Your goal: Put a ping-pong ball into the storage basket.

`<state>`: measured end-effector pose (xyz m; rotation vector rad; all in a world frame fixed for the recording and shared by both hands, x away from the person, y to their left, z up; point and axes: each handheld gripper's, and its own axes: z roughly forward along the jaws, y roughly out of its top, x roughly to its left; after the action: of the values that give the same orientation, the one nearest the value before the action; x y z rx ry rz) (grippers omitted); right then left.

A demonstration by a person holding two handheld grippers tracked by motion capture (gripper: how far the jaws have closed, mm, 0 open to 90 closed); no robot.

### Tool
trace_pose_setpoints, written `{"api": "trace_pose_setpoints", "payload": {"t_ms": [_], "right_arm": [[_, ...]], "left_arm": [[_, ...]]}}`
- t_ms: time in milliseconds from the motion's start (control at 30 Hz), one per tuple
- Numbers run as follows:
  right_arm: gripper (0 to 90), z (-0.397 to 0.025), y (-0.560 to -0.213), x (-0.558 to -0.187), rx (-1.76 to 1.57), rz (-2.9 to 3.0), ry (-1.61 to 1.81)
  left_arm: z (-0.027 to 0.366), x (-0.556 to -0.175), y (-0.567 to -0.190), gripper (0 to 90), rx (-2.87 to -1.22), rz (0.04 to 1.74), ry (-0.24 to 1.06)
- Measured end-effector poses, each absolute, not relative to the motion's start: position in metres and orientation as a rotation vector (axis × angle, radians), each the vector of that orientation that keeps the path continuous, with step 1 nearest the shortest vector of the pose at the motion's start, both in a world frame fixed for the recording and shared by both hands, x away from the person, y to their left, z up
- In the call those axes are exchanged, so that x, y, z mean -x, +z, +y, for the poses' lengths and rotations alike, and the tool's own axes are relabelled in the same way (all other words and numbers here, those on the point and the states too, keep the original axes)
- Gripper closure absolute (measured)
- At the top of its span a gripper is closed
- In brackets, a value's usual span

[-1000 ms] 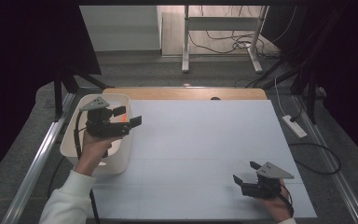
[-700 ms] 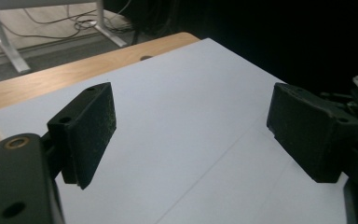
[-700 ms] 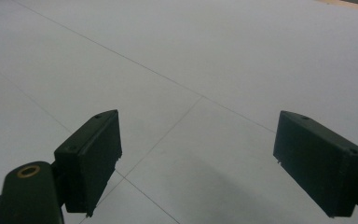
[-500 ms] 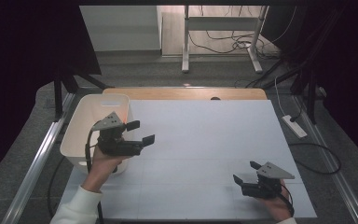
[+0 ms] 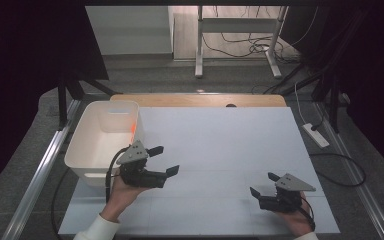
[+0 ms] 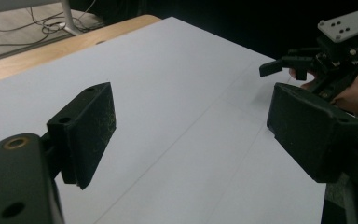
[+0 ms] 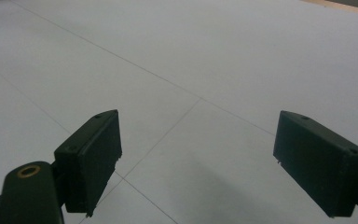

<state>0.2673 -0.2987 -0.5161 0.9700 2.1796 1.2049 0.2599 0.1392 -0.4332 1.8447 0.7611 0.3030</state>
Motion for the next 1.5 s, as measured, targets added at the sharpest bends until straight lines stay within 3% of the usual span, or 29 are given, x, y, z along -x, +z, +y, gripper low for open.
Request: {"api": "trace_pose_setpoints", "payload": {"t_ms": [800, 1500], "right_arm": [[15.0, -0.298, -0.516, -0.263, -0.95, 2.192, 1.212], [15.0, -0.294, -0.519, -0.261, -0.938, 2.222, 1.224]], "left_arm": [[0.169, -0.235, -0.507, 15.6, -1.9, 0.866, 0.323], [0.173, -0.231, -0.523, 15.5, -1.915, 0.864, 0.3]]}}
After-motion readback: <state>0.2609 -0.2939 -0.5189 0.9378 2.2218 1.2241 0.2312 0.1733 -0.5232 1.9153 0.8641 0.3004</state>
